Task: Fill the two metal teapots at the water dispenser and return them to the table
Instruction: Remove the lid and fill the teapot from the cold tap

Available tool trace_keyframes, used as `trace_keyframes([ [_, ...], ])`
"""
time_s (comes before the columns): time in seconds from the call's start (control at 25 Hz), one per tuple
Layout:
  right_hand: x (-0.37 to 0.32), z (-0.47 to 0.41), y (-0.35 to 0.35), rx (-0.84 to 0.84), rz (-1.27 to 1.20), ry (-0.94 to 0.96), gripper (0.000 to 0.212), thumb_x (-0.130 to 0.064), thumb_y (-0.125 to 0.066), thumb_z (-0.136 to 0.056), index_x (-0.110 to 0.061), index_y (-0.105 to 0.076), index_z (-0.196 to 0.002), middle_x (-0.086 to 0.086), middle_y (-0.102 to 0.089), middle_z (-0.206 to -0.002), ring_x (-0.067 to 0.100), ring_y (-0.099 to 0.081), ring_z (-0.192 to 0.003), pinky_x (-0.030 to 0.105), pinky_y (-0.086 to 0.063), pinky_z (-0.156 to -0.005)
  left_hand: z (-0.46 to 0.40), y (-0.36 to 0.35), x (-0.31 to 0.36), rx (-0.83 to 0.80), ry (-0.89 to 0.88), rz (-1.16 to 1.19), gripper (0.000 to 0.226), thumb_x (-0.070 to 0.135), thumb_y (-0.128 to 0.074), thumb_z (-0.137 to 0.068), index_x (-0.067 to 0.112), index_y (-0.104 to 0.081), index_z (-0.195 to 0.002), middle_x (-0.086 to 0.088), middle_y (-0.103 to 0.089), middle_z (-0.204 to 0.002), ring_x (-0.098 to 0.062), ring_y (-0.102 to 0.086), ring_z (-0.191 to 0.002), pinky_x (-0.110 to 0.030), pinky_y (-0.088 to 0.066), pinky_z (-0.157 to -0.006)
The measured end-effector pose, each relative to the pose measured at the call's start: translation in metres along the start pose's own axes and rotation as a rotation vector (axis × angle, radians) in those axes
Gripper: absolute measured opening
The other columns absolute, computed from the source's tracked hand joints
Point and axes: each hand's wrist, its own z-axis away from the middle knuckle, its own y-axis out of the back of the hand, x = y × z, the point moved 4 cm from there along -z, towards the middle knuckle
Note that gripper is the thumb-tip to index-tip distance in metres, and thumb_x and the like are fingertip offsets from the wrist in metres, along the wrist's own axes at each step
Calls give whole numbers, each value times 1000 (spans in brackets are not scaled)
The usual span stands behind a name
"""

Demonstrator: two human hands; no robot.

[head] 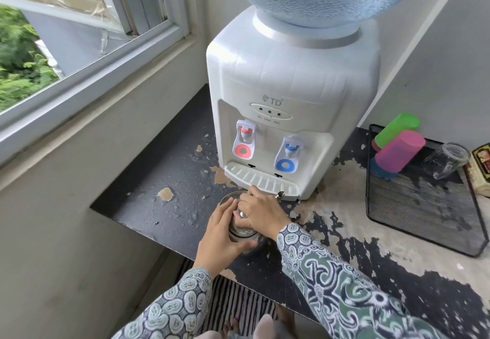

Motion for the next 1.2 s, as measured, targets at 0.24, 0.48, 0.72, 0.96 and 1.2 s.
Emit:
trace_keyframes([
  [0.24, 8, -7, 4, -122, -63, -68, 43, -37, -39, -84, -9, -68, -67, 2, -65, -69, 19, -58, -76, 27, -32, -51, -2, -3, -1, 8, 43, 49, 87, 41, -78, -64, 34, -32, -137, 21, -26, -144, -5, -26, -136, -32, -33, -107],
  [0.48, 17, -8, 5, -361, -216, -148, 43, -44, -38, -88, -9, -61, -76, 2, -54, -78, 21, -52, -87, 32, -30, -62, -2, -3, -1, 13, 47, 45, 97, 39, -80, -61, 32, -25, -140, 15, -29, -144, -8, -26, -136, -32, -27, -111],
  [0.72, 36, 67, 28, 247, -388, -415, 37, -48, -36, -88, -21, -41, -63, -7, -42, -65, 14, -43, -64, 20, -37, -62, -1, -2, -4, 5, 35, 69, 104, 41, -82, -57, 35, -20, -141, 15, -33, -138, -7, -30, -132, -30, -30, -108],
  [0.96, 67, 151, -17, -16, -103, -709, 34, -52, -43, -81, -21, -56, -86, -4, -61, -92, 20, -54, -92, 38, -47, -81, 3, -2, -4, 27, 1, 36, 95, 45, -79, -61, 32, -27, -139, 11, -30, -145, -9, -25, -136, -29, -26, -110],
  [1.2, 66, 156, -27, -82, -73, -788, 31, -45, -58, -78, -23, -56, -99, -3, -58, -111, 21, -48, -106, 38, -41, -89, 15, -11, 12, 191, 159, 55, 86, 37, -72, -74, 16, -23, -141, -6, -18, -151, -23, -12, -140, -38, -13, -115],
])
